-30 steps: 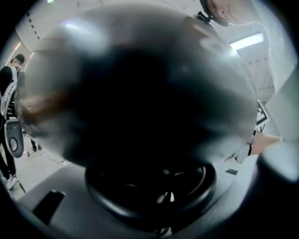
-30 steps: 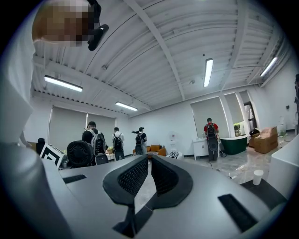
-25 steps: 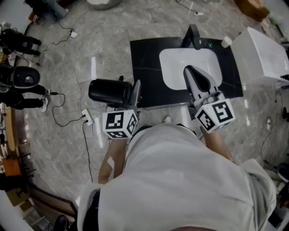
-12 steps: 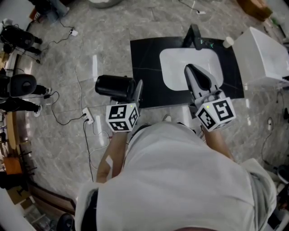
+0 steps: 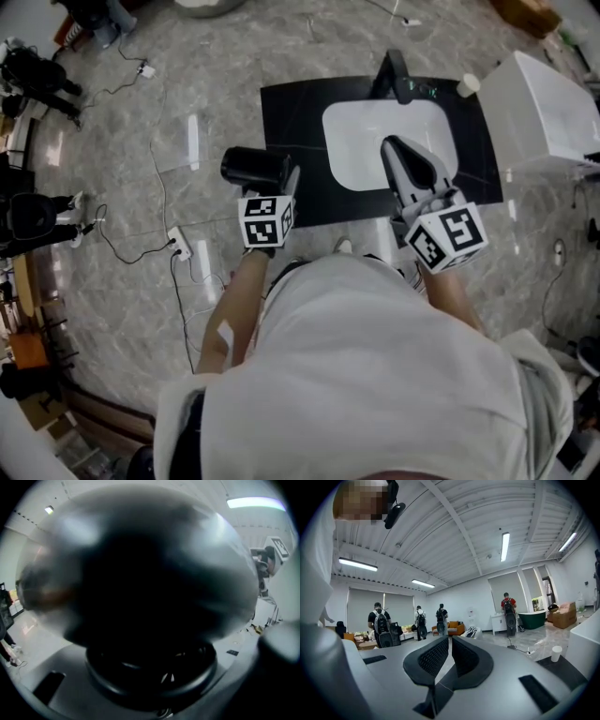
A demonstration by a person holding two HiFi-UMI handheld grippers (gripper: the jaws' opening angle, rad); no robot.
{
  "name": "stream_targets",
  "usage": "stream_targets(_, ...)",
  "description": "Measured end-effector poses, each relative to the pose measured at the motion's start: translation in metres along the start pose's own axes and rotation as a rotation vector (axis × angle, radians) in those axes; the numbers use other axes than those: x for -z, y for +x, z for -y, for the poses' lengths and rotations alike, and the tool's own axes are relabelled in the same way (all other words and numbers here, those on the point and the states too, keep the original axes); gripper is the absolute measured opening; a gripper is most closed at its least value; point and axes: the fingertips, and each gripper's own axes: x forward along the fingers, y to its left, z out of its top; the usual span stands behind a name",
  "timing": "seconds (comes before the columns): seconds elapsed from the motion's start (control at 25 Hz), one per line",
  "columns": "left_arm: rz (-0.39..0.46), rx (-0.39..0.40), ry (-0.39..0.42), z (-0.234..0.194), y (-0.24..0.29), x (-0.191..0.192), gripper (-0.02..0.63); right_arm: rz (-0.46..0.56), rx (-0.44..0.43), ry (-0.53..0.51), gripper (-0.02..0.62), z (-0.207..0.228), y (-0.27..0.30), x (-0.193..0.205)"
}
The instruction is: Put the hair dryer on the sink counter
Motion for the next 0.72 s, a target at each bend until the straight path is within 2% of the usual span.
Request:
stream_targets(0.2, -0.06, -0.012, -0.025, -0.003, 0.022, 0.02, 0.238, -0.016, 0.022, 0.017, 0.046, 0.017, -0.004, 0.008)
stream_targets(0.44, -0.118, -0.023, -0.008, -0.004, 0.045, 0.034, 0.238, -0.017, 0.033, 0.024, 0.046, 0.033, -0.005, 0.01)
stream_targets(0.72, -0.243, -0.032, 0.013, -0.011, 0.074, 0.061, 0.238, -0.039, 0.027, 0.051, 0.046, 0.045, -0.002, 0.027)
